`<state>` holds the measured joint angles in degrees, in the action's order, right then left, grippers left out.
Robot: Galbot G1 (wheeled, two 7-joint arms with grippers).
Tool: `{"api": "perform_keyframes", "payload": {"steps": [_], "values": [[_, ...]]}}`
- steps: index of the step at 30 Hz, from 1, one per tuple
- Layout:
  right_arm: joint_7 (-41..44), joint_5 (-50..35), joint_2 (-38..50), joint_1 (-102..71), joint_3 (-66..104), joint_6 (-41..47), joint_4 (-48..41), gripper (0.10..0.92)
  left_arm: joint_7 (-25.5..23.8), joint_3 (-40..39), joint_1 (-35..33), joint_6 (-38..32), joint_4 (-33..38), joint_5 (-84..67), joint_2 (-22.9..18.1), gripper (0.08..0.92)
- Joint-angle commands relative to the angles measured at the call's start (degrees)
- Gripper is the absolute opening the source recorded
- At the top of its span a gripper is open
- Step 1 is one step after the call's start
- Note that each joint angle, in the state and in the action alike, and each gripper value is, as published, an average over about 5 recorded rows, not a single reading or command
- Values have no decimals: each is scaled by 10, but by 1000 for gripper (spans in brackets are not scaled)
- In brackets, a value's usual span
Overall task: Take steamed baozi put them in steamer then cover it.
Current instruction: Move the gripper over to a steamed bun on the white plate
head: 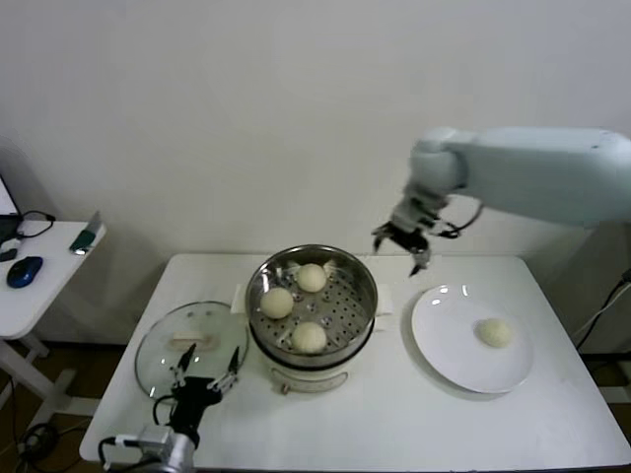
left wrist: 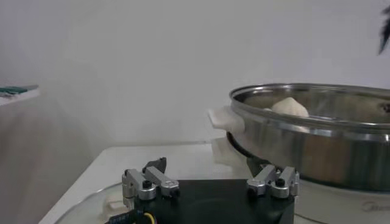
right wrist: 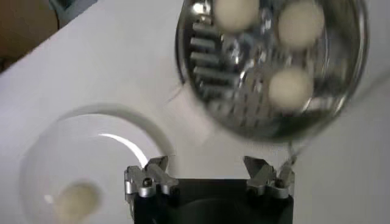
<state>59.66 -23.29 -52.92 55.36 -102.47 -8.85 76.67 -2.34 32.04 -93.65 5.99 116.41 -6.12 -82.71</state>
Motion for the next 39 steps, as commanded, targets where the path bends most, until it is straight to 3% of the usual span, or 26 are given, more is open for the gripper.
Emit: {"api": "perform_keyframes", "payload": {"steps": [1, 7, 15, 39], "values": [[13, -74, 214, -8, -61, 99, -35, 823, 0, -2, 3, 2, -4, 1, 1, 823], [-1, 4, 261, -158, 65, 116, -62, 823, -1, -2, 4, 5, -8, 2, 1, 823], [-11, 84, 238, -286, 170, 113, -122, 823, -1, 0, 2, 4, -14, 6, -1, 823], [-49, 147, 139, -453, 326, 110, -249, 823, 0, -1, -7, 2, -14, 18, -9, 823]]}}
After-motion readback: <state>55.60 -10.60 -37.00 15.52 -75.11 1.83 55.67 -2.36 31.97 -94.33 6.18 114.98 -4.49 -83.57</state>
